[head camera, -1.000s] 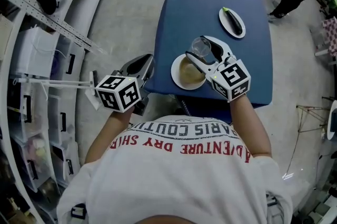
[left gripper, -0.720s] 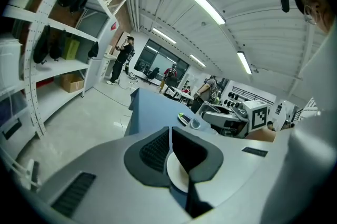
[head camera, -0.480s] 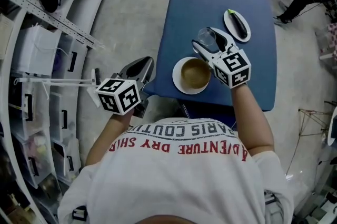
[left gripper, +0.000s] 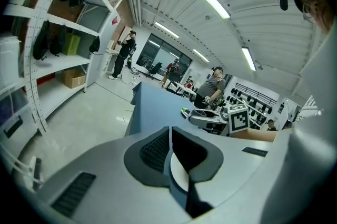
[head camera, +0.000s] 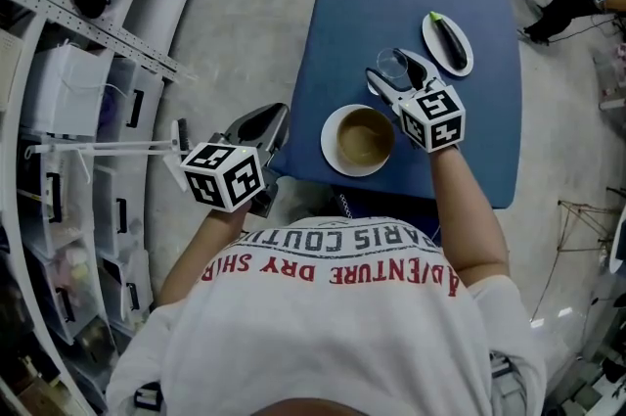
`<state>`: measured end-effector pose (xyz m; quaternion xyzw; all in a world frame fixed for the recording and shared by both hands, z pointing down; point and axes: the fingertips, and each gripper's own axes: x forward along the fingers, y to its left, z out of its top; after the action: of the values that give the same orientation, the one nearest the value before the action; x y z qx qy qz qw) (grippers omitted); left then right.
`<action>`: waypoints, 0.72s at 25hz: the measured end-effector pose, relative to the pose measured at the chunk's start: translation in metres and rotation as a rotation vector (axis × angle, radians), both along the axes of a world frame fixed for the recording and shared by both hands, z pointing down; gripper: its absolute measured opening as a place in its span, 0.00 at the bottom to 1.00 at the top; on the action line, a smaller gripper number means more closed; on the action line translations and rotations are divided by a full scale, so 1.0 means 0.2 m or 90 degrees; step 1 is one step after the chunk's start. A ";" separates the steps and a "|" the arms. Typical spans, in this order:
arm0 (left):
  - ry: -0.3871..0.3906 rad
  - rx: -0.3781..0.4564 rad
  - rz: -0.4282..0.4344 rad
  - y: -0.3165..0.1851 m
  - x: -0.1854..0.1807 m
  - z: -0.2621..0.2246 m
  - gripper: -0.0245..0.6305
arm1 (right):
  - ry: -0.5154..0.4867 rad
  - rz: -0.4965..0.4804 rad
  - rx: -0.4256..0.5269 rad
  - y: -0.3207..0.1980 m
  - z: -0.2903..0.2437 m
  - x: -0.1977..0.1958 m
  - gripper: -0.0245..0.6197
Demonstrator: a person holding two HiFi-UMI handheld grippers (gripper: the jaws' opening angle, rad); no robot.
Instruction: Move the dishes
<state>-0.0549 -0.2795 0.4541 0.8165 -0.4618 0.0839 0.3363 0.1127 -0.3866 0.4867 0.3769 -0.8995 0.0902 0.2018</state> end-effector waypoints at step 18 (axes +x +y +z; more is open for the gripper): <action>0.002 -0.001 0.011 0.01 0.01 0.00 0.10 | -0.002 0.034 -0.004 0.05 -0.01 0.05 0.50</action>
<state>-0.0536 -0.2775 0.4548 0.8200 -0.4544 0.0861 0.3371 0.1221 -0.3774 0.4843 0.3997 -0.8893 0.0990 0.1988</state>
